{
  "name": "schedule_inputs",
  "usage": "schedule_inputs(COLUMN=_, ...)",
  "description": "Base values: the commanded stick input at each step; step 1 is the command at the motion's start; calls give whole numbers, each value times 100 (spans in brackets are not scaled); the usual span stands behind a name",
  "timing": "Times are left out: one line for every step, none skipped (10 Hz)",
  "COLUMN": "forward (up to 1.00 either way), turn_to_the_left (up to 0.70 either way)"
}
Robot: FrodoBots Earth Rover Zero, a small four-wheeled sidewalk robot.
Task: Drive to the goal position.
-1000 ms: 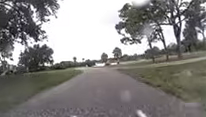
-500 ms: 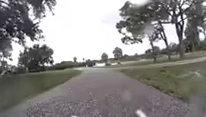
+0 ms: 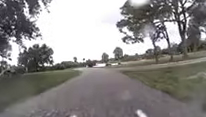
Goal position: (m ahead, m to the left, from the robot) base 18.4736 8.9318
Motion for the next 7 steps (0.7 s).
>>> schedule_inputs(forward=70, turn_to_the_left=0)
schedule_inputs(forward=70, turn_to_the_left=0)
schedule_inputs(forward=70, turn_to_the_left=0)
schedule_inputs(forward=70, turn_to_the_left=0)
schedule_inputs(forward=70, turn_to_the_left=0)
schedule_inputs(forward=70, turn_to_the_left=0)
schedule_inputs(forward=70, turn_to_the_left=0)
